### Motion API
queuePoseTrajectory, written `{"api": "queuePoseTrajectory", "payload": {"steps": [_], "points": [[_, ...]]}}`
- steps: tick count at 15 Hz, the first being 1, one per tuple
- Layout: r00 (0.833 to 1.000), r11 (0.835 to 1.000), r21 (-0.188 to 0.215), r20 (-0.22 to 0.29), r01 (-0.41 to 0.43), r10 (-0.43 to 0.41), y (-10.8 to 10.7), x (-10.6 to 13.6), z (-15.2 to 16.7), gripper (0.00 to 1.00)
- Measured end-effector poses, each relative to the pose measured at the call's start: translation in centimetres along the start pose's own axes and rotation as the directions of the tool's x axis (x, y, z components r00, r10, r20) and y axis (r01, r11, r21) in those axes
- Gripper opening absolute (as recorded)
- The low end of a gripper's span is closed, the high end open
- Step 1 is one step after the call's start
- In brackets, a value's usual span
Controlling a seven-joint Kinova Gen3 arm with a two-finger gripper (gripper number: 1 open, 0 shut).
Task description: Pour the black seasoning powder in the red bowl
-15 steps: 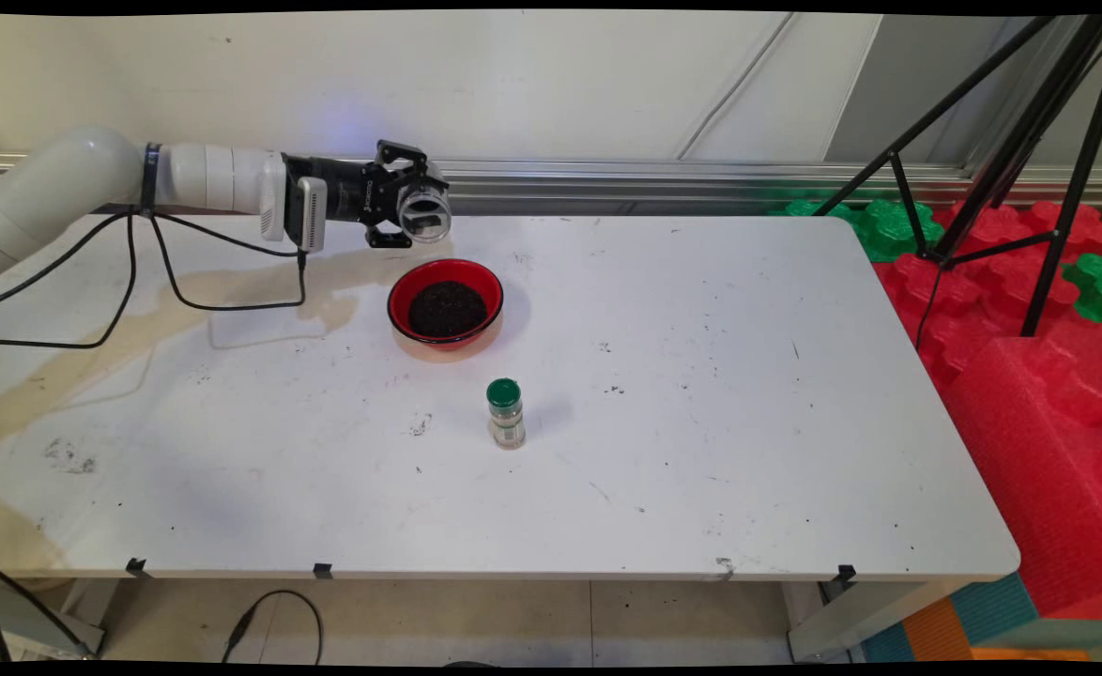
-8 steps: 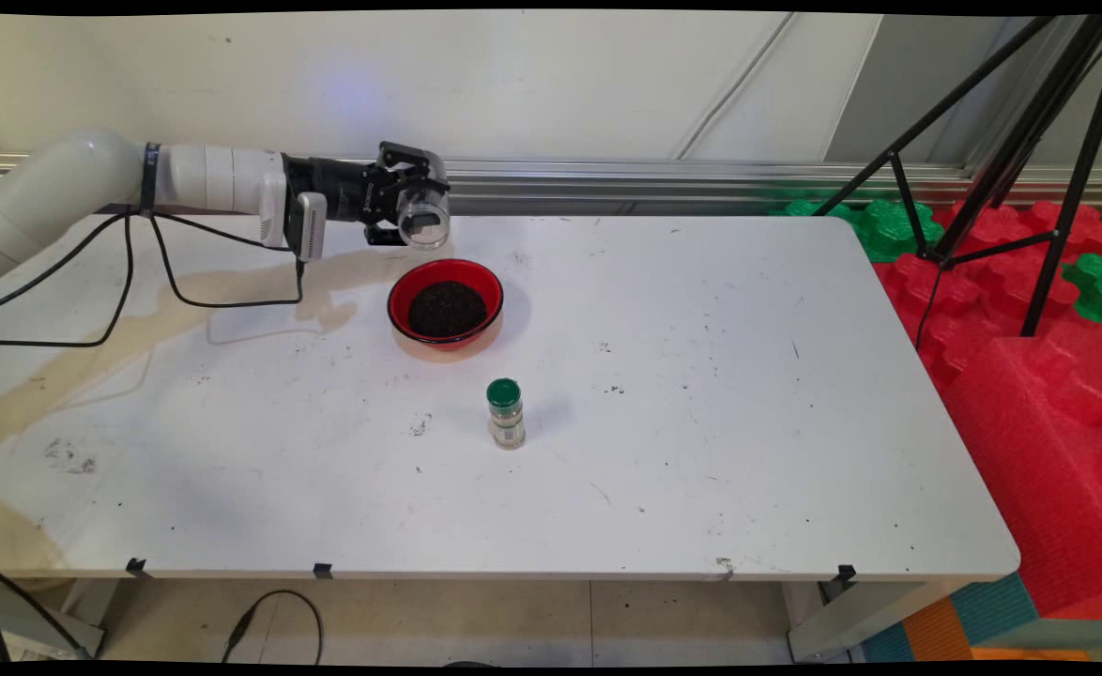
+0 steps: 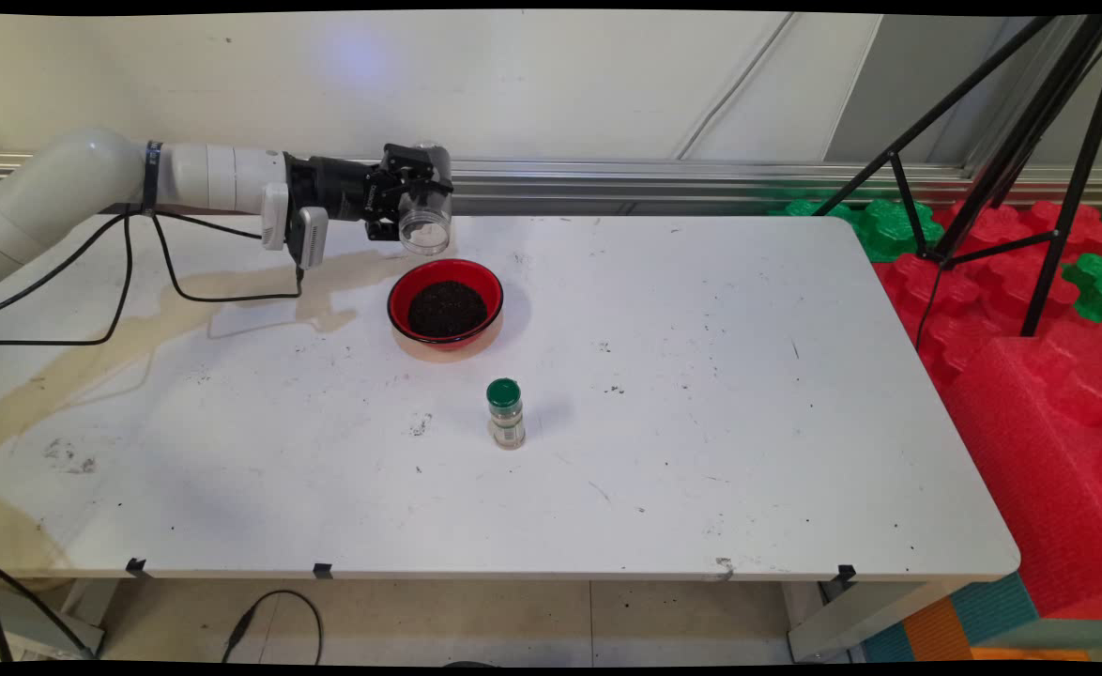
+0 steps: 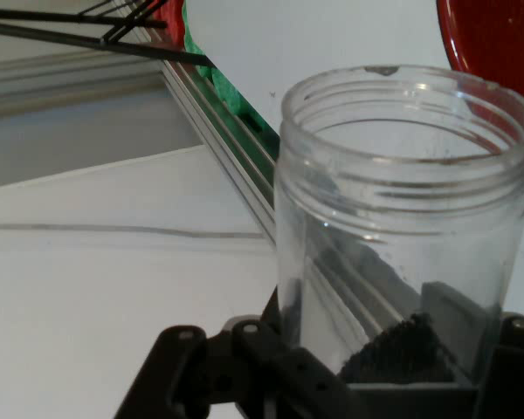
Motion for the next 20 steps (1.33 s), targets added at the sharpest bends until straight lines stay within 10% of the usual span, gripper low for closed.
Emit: {"api": "queuePoseTrajectory", "payload": {"steps": [20], "points": [[0.956, 0.955, 0.035, 0.007, -0.293, 0.293, -1.4, 0.6, 0.4, 0.0]]}}
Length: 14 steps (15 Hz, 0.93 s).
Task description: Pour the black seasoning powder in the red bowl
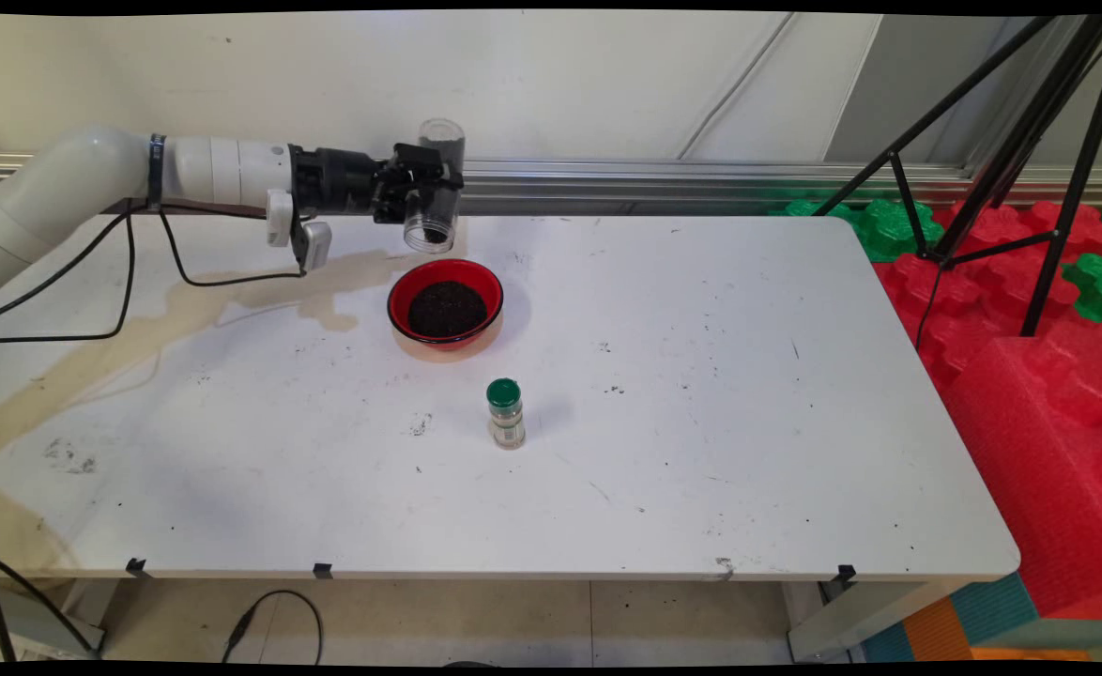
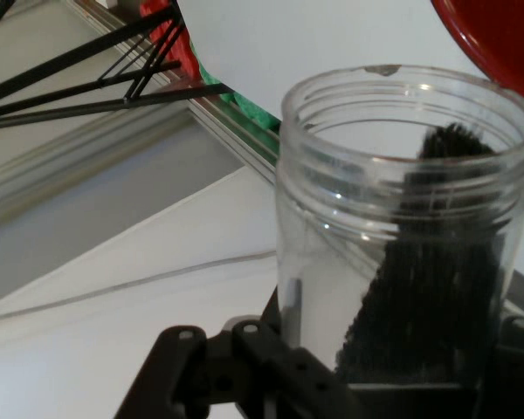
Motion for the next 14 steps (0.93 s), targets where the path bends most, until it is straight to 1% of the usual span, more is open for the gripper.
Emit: {"api": "queuePoseTrajectory", "payload": {"steps": [8, 14], "points": [[0.997, 0.997, 0.018, -0.004, -0.077, 0.077, -0.51, 0.16, -0.04, 0.0], [0.991, 0.99, 0.034, -0.007, -0.134, 0.134, -0.94, 0.26, -0.15, 0.0]]}}
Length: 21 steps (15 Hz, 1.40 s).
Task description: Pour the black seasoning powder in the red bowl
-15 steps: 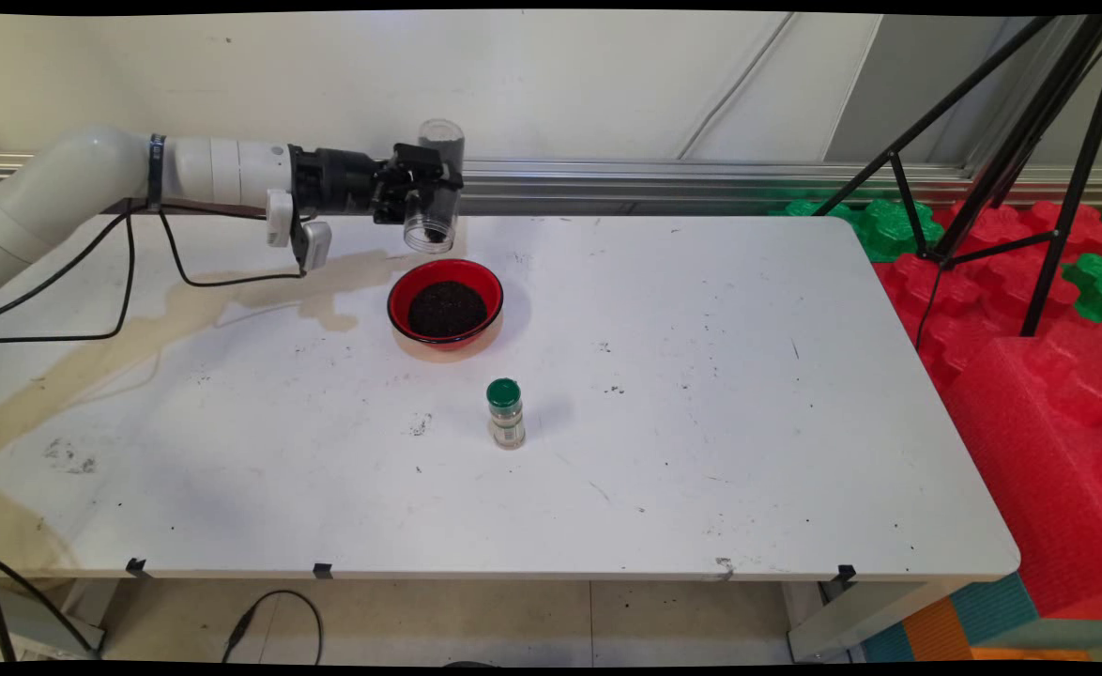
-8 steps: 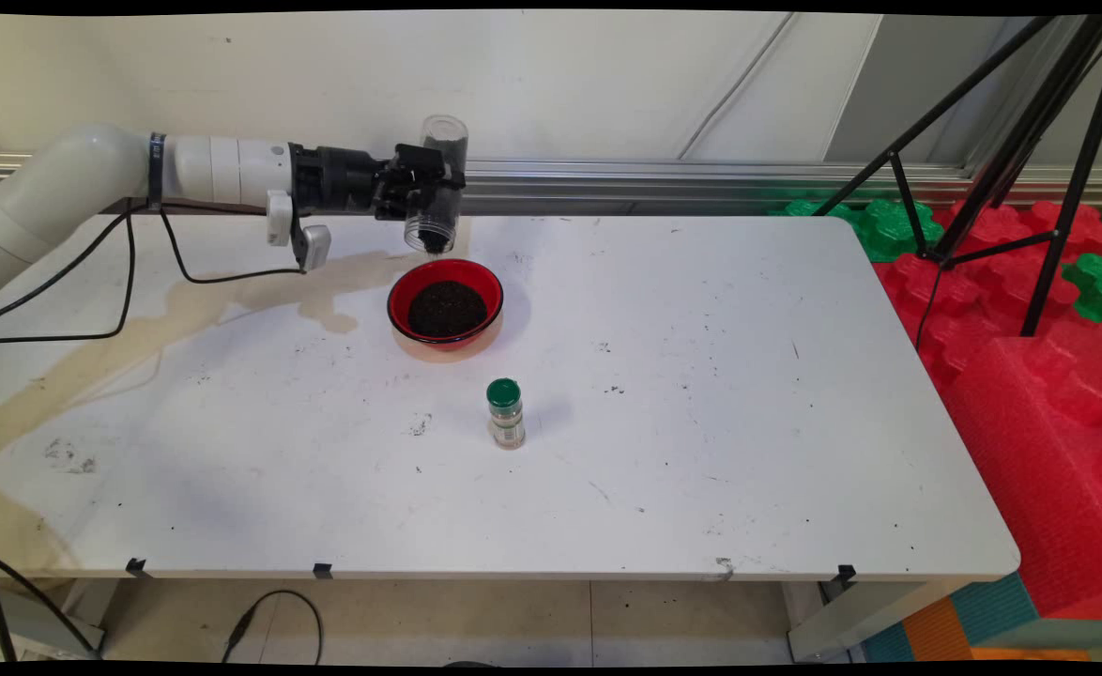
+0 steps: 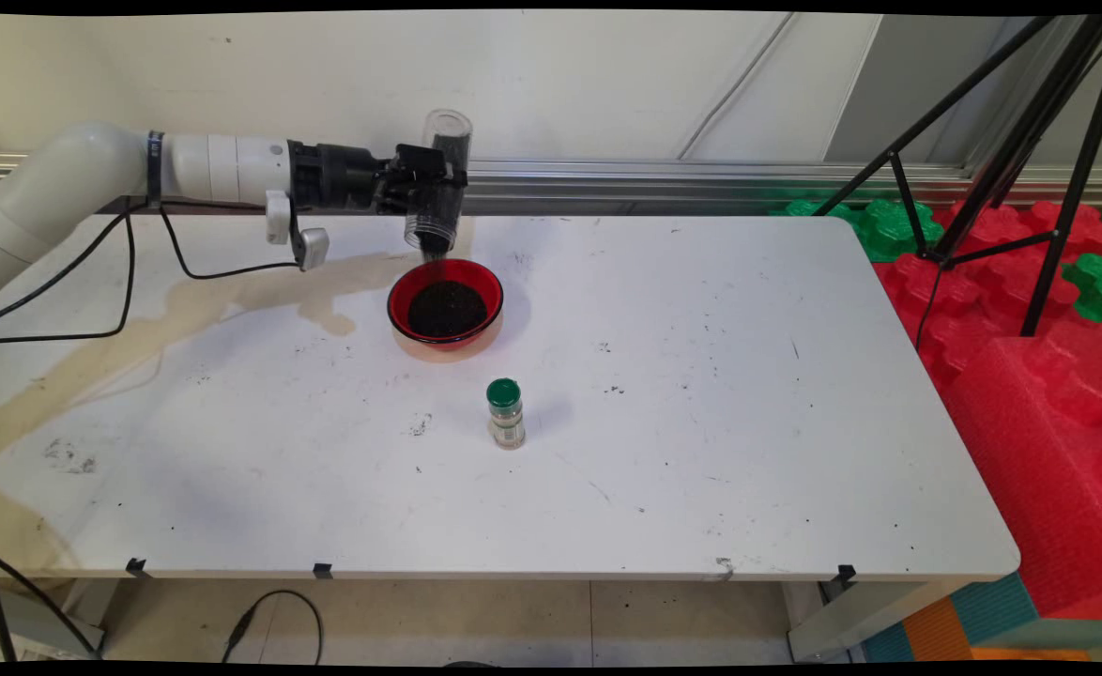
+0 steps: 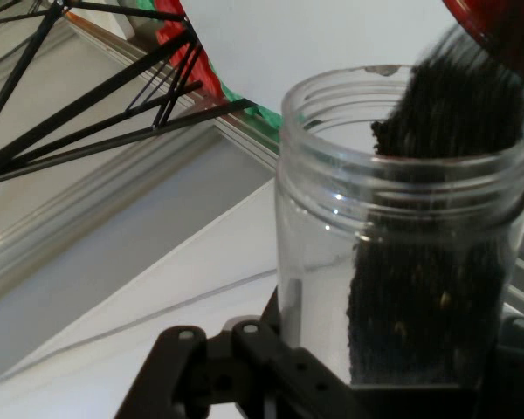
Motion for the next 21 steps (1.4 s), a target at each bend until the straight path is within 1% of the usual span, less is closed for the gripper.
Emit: {"api": "queuePoseTrajectory", "payload": {"steps": [10, 21], "points": [[0.999, 0.999, 0.017, -0.007, -0.049, 0.05, -0.46, 0.14, -0.18, 0.0], [0.997, 0.996, 0.026, -0.006, -0.081, 0.081, -0.7, 0.14, -0.32, 0.0]]}}
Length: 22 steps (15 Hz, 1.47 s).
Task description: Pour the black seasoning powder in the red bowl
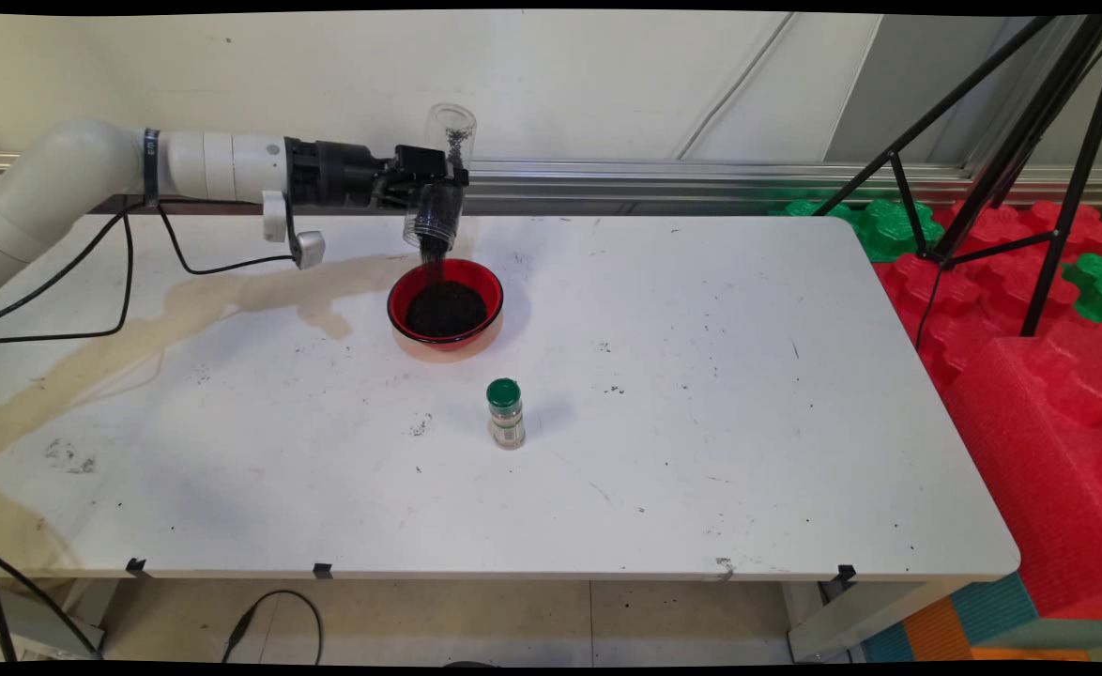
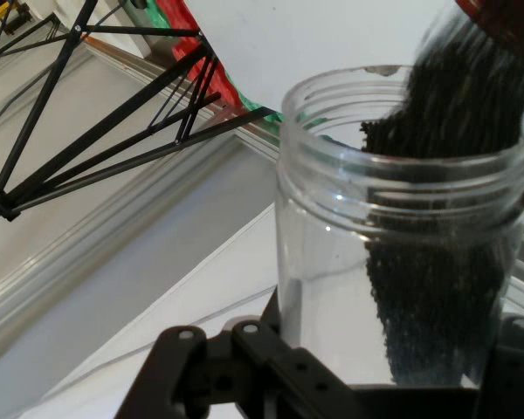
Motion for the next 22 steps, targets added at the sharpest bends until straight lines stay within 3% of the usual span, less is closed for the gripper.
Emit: {"api": "queuePoseTrajectory", "payload": {"steps": [22], "points": [[0.993, 0.993, 0.023, 0.001, -0.116, 0.116, -0.47, 0.09, -0.34, 0.0]]}}
